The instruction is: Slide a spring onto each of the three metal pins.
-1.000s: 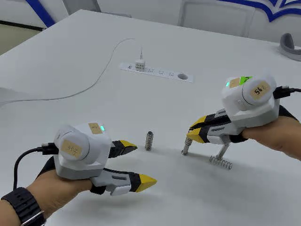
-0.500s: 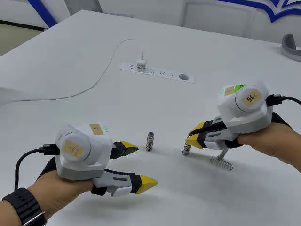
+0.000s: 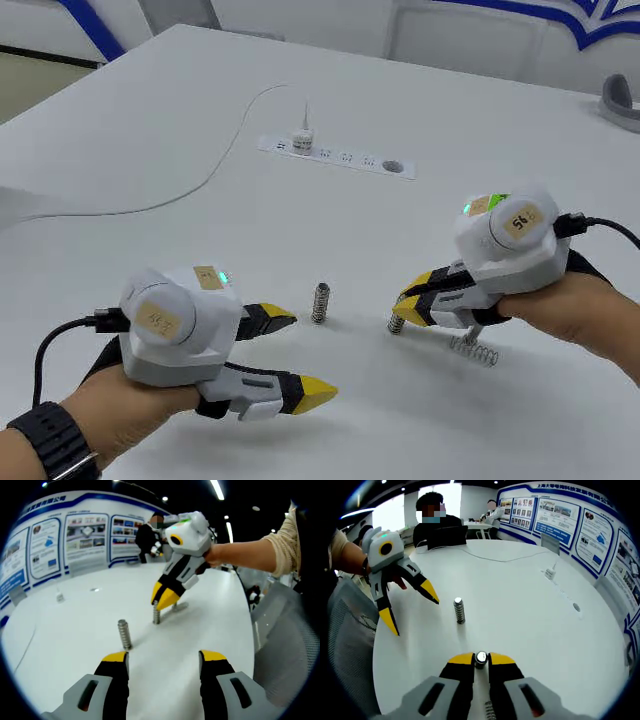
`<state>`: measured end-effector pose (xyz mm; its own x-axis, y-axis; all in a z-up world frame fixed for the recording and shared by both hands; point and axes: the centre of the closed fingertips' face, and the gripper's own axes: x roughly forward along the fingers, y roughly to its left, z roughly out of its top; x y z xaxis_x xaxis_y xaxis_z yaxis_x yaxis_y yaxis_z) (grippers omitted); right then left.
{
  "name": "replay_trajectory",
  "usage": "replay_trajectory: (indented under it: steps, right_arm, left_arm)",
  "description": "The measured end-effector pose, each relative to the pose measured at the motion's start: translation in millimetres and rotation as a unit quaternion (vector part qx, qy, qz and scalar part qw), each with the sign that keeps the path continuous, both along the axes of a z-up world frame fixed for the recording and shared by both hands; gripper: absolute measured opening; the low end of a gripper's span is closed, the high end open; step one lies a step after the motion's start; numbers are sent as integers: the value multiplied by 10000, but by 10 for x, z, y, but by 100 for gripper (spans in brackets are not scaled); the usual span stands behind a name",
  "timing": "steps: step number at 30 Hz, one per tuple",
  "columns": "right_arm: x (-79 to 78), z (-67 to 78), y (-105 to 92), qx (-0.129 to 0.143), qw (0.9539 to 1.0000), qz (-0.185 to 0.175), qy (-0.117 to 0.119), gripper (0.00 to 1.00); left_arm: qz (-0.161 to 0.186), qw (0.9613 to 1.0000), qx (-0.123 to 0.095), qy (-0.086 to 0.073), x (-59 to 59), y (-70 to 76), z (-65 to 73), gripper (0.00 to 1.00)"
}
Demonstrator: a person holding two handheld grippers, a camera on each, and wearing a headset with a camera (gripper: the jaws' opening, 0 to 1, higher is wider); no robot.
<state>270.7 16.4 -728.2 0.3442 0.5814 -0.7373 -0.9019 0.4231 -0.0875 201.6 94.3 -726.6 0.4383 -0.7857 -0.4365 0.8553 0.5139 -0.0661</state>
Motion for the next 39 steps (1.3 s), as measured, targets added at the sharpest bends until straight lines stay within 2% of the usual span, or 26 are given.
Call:
replay_trajectory:
  steps: [11, 22, 39]
  right_arm:
    - [-6, 14, 25, 52, 10000, -21, -22, 14]
    - [-13, 129, -45, 138, 9997, -121, -141, 16]
    - [-151, 247, -187, 279, 9989, -294, -244, 16]
  left_arm:
    - [3, 10000, -10, -9, 3, -5, 7, 57]
    - [-10, 10000, -19, -21, 5, -25, 17, 57]
    - [-67, 10000, -53, -39, 4, -72, 31, 57]
